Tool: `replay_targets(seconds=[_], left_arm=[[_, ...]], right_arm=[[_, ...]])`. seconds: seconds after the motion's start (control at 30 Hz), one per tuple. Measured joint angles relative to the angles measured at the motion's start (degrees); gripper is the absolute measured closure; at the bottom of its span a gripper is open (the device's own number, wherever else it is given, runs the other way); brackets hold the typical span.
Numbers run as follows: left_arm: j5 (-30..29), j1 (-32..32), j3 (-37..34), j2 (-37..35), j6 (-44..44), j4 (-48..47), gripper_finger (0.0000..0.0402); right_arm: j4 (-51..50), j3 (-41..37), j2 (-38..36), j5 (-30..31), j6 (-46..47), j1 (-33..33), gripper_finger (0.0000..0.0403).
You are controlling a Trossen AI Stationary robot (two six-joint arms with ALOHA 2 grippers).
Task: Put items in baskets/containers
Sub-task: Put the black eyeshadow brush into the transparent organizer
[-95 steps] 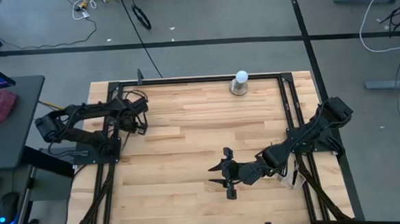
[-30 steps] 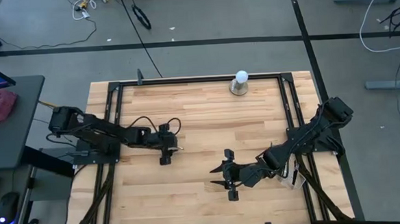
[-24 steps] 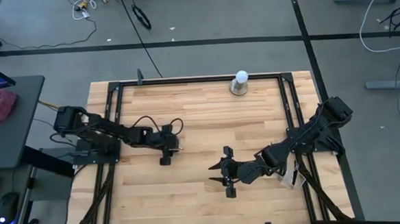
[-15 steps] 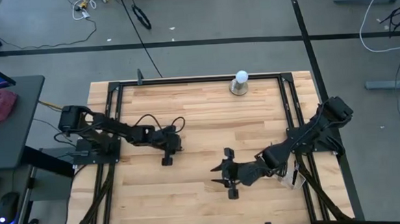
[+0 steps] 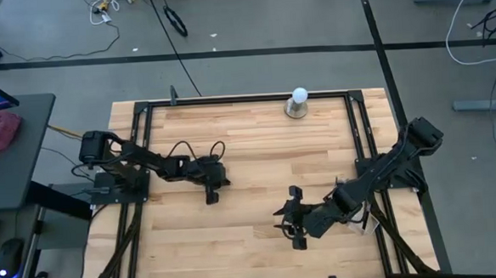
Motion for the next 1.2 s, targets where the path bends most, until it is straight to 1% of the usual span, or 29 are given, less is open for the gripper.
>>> replay_targets(seconds=[0.2,0.33,0.4,0.5,0.57,0.6,0.7,0.77,0.83,0.9,0.97,1.1,1.2], left_arm=[[0.4,0.0,0.1,0.0,-2.3,5.0,0.0399],[0.7,0.2,0.1,-0.1,-2.6,5.4,0.0390],[2.6,1.0,0.1,-0.5,-2.7,5.6,0.0378],[8.7,2.3,0.3,-2.3,-2.5,4.0,0.0344],[11.3,2.7,0.2,-3.4,-1.8,-0.3,0.0313],[11.3,2.8,0.1,-3.8,-1.0,-2.5,0.0296],[8.6,2.7,0.2,-4.2,1.0,-8.6,0.0250],[8.0,2.4,-0.8,-4.2,2.0,-8.1,0.0226],[6.9,1.6,-2.9,-4.2,2.2,-4.7,0.0213],[5.1,0.7,-5.5,-4.4,2.2,-1.6,0.0210],[2.9,-0.2,-8.4,-4.1,2.0,2.2,0.0219],[1.4,-1.0,-13.8,-2.2,0.3,12.6,0.0258],[0.3,-1.3,-15.4,1.0,-1.1,18.6,0.0289]], right_arm=[[0.0,0.0,2.5,1.5,0.4,-1.0,0.0236],[0.6,-0.1,2.9,1.4,0.7,-1.4,0.0236],[0.9,-0.1,2.9,1.4,0.6,-1.4,0.0236],[1.5,-0.1,2.9,1.4,0.4,-1.4,0.0236],[1.4,-0.1,2.9,1.4,0.4,-1.4,0.0236],[1.5,-0.1,2.9,1.4,0.4,-1.4,0.0236],[1.7,-0.1,2.9,2.0,0.2,-1.4,0.0236],[1.8,-0.1,2.9,3.0,0.2,-1.5,0.0236],[1.9,-0.1,2.9,3.4,0.2,-1.5,0.0236],[2.2,-0.1,2.9,3.4,0.2,-1.5,0.0236],[2.2,-0.1,2.9,3.4,0.2,-1.5,0.0236],[2.3,-0.1,2.9,3.4,0.2,-1.5,0.0236],[2.8,-0.1,2.9,3.4,0.2,-1.7,0.0236]])
